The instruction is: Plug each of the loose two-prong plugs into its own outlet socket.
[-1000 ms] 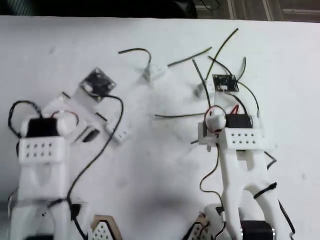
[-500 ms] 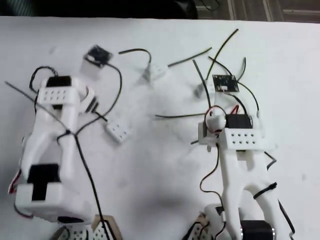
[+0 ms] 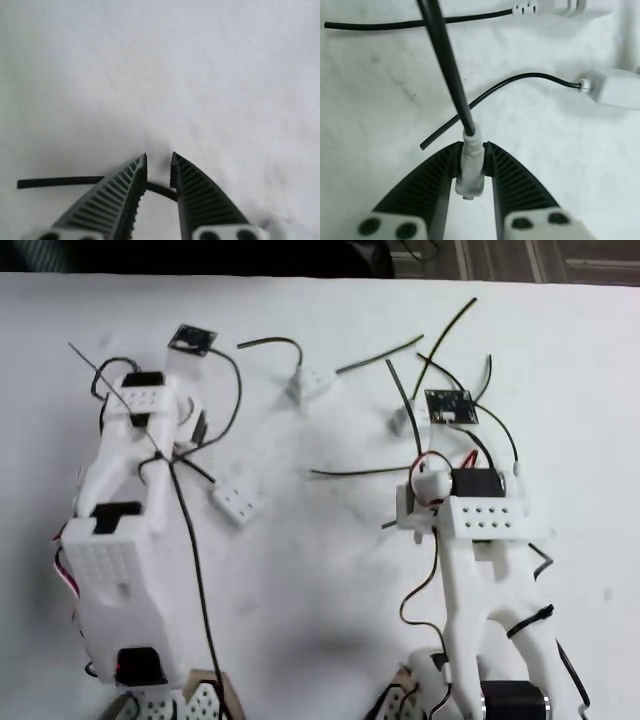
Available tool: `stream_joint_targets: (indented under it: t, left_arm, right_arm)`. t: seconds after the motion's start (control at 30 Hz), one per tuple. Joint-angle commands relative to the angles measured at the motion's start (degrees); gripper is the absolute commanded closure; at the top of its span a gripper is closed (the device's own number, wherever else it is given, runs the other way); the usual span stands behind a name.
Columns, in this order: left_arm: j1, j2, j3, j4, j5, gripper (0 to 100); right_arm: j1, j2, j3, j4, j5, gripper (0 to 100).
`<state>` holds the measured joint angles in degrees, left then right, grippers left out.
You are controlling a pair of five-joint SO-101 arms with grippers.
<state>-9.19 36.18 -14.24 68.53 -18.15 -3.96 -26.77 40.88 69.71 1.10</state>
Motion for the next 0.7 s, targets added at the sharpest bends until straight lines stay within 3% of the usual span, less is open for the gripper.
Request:
stream_joint_targets:
  t: [0.0, 0.33, 0.67]
  left_arm:
    - [-0.92, 1.8, -8.0, 10.46, 0.18, 90]
    - [-1.19, 5.49, -11.69, 33.14, 0.09, 90]
    - [-1.01, 5.49, 1.49, 33.41, 0.09, 90]
  right_arm:
    - [-0.66, -1.71, -0.18, -0.75, -0.09, 98.1]
    - [-0.66, -1.71, -0.18, -0.66, 0.0, 98.1]
    - [-0.66, -1.71, -0.18, -0.4, 0.0, 98.1]
